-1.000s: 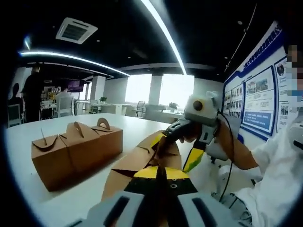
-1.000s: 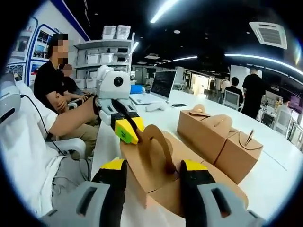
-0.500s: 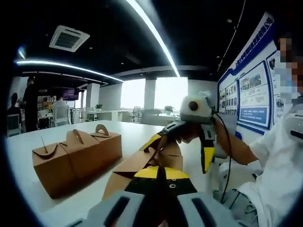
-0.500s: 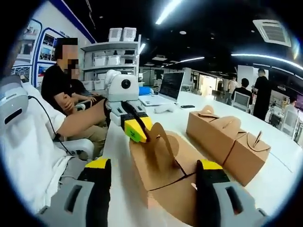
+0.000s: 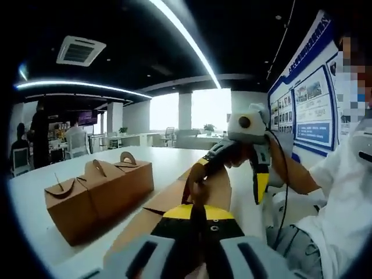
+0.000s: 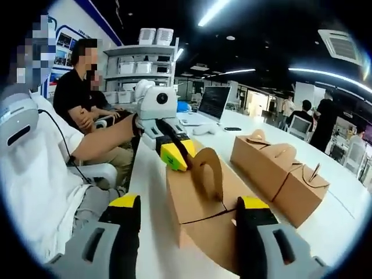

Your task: Pick up one paper box from the group, open the paper box, and remove the item inside

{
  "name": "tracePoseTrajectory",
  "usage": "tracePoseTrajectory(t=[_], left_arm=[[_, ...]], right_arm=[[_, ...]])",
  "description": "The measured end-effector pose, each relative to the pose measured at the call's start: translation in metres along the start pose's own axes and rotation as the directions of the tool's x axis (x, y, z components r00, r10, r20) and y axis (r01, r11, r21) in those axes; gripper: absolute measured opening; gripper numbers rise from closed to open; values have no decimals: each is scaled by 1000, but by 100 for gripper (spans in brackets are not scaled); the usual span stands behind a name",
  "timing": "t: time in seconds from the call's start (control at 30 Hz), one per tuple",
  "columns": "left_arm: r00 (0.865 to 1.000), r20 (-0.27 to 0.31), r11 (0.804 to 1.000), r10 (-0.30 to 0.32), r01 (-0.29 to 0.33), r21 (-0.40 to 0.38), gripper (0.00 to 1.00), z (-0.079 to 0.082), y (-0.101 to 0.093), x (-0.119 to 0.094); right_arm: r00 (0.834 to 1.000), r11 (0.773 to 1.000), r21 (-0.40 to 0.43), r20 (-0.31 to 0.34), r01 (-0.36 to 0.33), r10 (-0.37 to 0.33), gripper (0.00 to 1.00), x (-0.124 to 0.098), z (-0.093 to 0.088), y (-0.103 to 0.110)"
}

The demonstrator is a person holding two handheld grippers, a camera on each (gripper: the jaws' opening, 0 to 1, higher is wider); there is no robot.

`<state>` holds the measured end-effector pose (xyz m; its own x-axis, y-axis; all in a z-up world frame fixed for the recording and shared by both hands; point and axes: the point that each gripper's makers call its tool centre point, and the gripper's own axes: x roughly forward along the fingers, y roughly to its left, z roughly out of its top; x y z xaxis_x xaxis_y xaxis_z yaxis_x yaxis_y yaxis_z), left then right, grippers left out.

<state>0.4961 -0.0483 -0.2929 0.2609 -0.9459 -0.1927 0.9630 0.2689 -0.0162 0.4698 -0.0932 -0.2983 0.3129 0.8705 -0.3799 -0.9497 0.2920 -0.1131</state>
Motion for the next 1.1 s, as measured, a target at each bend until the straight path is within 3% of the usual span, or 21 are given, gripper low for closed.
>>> tracePoseTrajectory(t=[0.17,0.3,0.4,0.47,0.63,0.8,1.0,1.1], left_arm=[[1000,3,993,-23,23,-116,10,0,-3,1],[999,25,983,-41,45,-178,24,4,-7,6],[999,27,984,-32,36,-174,20,4,-6,7],[999,37,993,-21,25,-114,12,4,-2,6],[996,80,990,-51,60,-124,8,7,-7,4],[987,141,975,-82,109,-194,7,16,-11,0],[984,151,969,-90,121,-216,7,14,-9,-2],[981,169,956,-92,135,-262,8,14,-8,-5]], right_arm=[[1000,1000,7,16,-26,26,71,2,0,4],[999,999,-9,25,-44,44,71,7,1,9],[999,999,-17,29,-39,39,69,7,2,10],[999,999,-33,33,-37,39,68,6,2,11],[998,999,-25,51,-32,34,66,3,5,10],[999,1000,-20,44,2,-1,70,2,1,2],[998,1000,-20,56,1,0,72,3,1,2],[999,1000,-18,48,-7,7,71,1,-1,3]])
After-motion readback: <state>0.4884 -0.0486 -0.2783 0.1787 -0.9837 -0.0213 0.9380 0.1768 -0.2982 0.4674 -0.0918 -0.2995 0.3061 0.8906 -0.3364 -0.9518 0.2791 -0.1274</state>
